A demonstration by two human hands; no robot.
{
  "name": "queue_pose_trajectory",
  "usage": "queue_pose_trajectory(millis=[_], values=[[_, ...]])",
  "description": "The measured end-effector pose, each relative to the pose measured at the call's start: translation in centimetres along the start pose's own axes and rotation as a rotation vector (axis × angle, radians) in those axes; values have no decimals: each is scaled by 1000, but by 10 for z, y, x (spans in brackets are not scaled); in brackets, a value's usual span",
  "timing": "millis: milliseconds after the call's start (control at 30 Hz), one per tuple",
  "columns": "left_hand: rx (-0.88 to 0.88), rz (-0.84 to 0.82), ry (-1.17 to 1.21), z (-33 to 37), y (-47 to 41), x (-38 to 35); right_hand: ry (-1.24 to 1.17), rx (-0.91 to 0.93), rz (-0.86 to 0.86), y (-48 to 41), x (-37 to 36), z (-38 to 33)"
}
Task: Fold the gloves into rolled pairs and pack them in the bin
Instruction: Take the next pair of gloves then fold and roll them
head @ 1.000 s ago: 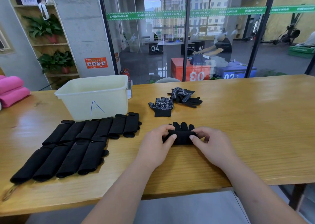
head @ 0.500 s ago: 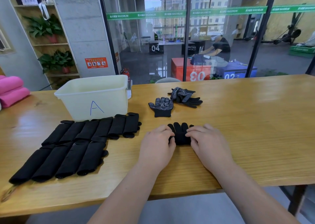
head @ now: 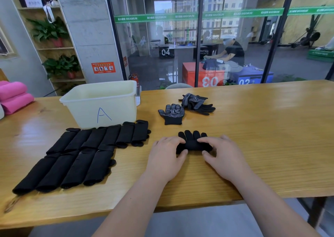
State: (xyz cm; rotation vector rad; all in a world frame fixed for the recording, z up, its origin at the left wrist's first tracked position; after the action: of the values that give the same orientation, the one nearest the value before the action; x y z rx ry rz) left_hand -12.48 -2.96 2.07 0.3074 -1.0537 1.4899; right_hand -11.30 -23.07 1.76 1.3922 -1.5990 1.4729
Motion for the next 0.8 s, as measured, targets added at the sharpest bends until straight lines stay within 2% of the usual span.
queue_pose_trajectory(millis=[167,367,433,533,700,800], values=[[99,-2,181,-7,1,3,-192,3,-11,-1,0,4],[178,18,372,-19,1,2,-437,-98,-38,-3,-3,17],[183,25,368,-18,1,4,-391,-107,-38,-3,-3,17],[149,51,320,-13,0,7,-172,-119,40,-3,-1,16],[-65,176,130,2,1,13,180,-57,265,1,7,2],[-160,130,48,13,2,9,248,-50,296,0,6,2]])
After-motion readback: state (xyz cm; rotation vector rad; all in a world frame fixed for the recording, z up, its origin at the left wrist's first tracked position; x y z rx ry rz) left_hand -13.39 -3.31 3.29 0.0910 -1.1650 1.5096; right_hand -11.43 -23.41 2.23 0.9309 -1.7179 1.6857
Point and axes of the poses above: each hand's wrist, its own y-axis away from the middle knuckle, its own x-axis out of the back of the hand, z = x × y, the point moved 6 cm from there along -y, towards the middle knuckle, and after that the axes turned 15 degrees about y, right-handed, at the moved point
